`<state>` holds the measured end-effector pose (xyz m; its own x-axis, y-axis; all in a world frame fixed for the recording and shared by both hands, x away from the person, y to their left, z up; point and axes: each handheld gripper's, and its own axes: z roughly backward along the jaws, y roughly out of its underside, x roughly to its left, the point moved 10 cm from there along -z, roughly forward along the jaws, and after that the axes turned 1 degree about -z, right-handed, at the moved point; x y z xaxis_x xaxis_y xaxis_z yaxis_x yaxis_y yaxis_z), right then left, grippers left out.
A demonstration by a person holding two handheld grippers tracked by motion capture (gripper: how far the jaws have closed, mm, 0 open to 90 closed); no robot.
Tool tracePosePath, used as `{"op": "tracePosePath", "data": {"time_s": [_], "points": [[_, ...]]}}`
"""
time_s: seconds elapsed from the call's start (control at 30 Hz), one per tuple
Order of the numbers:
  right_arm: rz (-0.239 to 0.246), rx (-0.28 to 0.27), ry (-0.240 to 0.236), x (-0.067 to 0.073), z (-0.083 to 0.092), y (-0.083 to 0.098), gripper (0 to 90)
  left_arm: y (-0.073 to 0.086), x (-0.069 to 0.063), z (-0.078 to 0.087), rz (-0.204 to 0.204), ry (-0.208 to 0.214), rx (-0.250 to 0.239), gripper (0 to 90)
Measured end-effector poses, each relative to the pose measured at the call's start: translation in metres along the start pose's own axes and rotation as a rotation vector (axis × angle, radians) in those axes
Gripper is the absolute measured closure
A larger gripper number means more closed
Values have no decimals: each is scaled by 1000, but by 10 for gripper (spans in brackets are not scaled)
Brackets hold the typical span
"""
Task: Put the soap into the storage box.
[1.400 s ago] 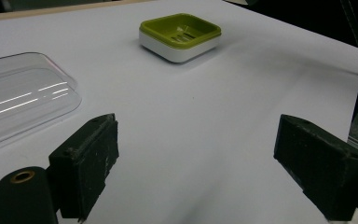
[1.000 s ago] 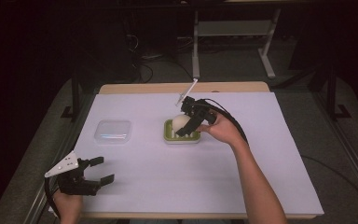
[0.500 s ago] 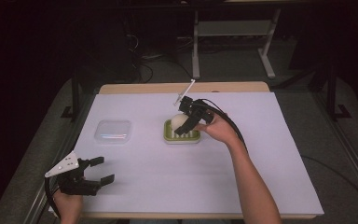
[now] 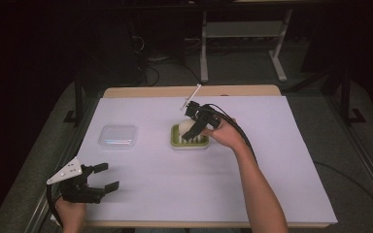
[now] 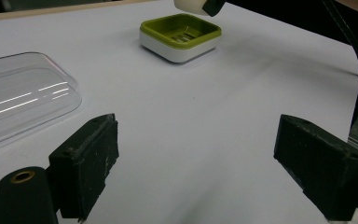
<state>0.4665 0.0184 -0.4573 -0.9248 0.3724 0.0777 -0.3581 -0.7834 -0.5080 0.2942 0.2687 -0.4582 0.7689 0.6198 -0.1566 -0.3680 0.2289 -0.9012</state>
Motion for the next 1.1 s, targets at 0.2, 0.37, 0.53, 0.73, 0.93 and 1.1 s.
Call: {"op": "tracePosePath", "data": {"time_s": [0.2, 0.37, 0.53, 0.73, 0.93, 1.1], "points": [[-17, 11, 1, -4, -4, 2, 237, 0, -1, 0, -5, 1, 5, 131], [-25, 22, 8, -8, -8, 5, 237, 0, -1, 0, -6, 0, 7, 131], [-46, 26, 14, -12, -12, 7, 237, 0, -1, 0, -4, 1, 4, 131], [-43, 43, 17, -14, -16, 9, 237, 0, -1, 0, -5, 1, 5, 131], [-48, 55, 16, -14, -22, 10, 237, 0, -2, -1, -5, 5, 6, 131], [-44, 67, 16, -12, -25, 10, 237, 0, -1, -1, -6, 4, 6, 131]]}}
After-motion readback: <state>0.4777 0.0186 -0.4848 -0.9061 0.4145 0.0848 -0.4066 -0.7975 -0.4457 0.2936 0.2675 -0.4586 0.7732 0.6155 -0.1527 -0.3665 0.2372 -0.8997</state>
